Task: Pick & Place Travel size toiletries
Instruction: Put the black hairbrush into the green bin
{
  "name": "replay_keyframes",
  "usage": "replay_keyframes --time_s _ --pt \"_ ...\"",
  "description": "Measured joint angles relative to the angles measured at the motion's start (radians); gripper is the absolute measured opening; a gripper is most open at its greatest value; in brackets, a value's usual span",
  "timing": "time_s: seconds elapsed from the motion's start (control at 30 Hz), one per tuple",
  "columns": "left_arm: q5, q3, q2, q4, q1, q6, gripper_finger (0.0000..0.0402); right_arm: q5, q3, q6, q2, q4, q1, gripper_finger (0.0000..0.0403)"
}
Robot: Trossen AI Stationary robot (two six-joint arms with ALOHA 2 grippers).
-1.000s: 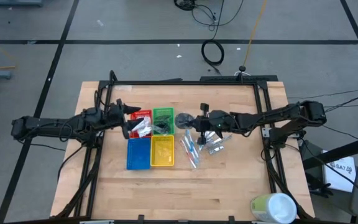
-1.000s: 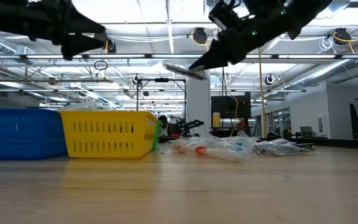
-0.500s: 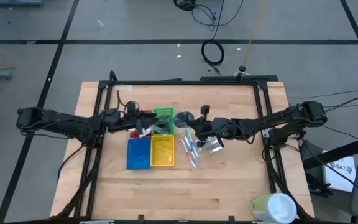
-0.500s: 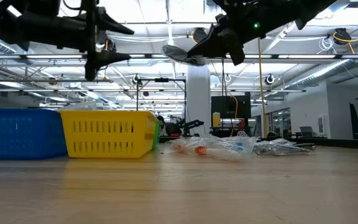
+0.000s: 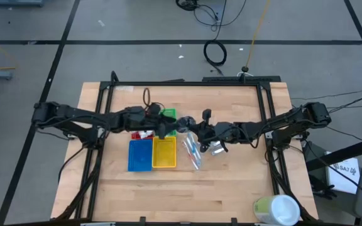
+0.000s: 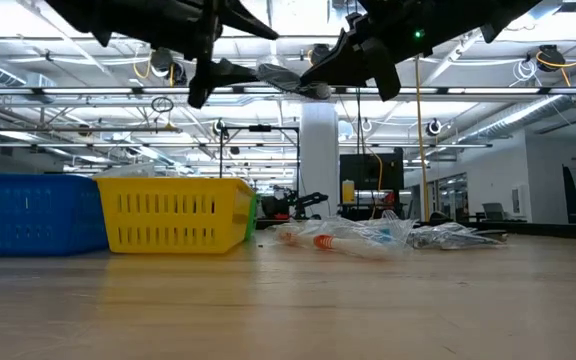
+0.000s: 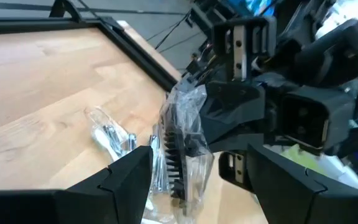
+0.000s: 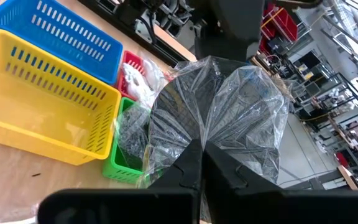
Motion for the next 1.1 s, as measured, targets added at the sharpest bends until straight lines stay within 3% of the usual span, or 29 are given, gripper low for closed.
replay_keyframes --time_s 0.6,0.77,0.97,1.1 --pt "0.046 0.021 0.057 -0.027 -0.006 0.039 0.024 0.003 0.0 0.003 0.0 -0.002 0.009 0.0" --pt "0.046 0.021 0.057 -0.027 -0.006 0.054 0.0166 0.0 0.0 0.005 0.0 -0.001 0.008 0.0" --pt "0.045 0.021 0.057 -0.022 -0.006 0.13 0.0026 -0.004 0.0 0.023 0.0 0.0 0.008 0.0" --pt "0.044 0.021 0.047 -0.017 -0.006 0.212 0.0022 -0.004 0.0 0.104 -0.001 0.003 0.008 0.0002"
